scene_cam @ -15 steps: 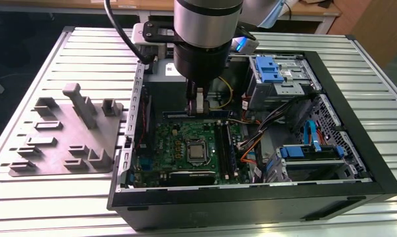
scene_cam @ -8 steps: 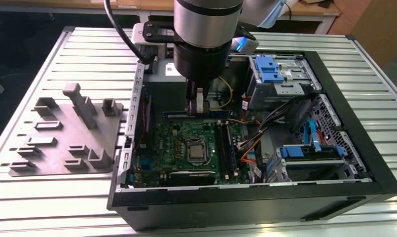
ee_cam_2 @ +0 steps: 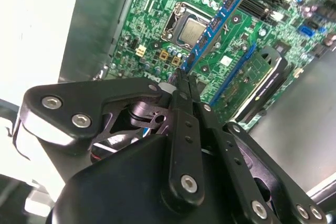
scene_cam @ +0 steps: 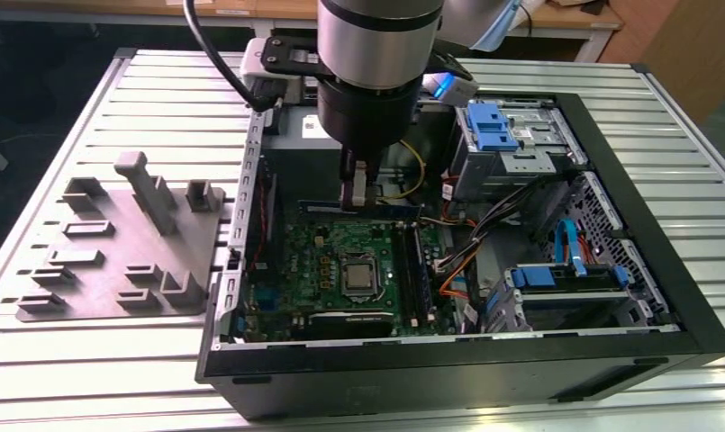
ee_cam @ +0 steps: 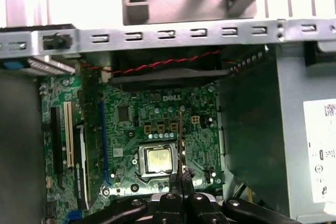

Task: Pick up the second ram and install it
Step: 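Insert the second ram into the second slot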

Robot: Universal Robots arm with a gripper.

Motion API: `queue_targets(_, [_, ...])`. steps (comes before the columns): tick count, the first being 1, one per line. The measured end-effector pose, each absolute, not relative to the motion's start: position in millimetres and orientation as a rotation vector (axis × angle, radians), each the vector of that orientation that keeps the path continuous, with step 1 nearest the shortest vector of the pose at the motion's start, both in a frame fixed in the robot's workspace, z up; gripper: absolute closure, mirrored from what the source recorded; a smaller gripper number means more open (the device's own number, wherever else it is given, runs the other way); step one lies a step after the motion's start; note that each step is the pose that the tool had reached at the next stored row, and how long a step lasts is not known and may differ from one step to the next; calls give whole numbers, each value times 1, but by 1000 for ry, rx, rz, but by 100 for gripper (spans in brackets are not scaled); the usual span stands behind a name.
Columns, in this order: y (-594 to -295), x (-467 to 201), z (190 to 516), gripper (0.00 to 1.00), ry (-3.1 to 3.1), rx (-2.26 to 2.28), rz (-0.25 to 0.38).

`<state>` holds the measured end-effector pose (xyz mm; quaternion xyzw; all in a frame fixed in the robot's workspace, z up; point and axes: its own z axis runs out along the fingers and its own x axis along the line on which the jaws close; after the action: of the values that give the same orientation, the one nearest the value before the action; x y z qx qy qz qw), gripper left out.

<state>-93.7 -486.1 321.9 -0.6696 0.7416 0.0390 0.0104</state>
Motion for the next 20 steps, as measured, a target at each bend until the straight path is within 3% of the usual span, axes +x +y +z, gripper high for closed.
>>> queue_targets(20, [-486,-94,317,89,2643,-1629,113])
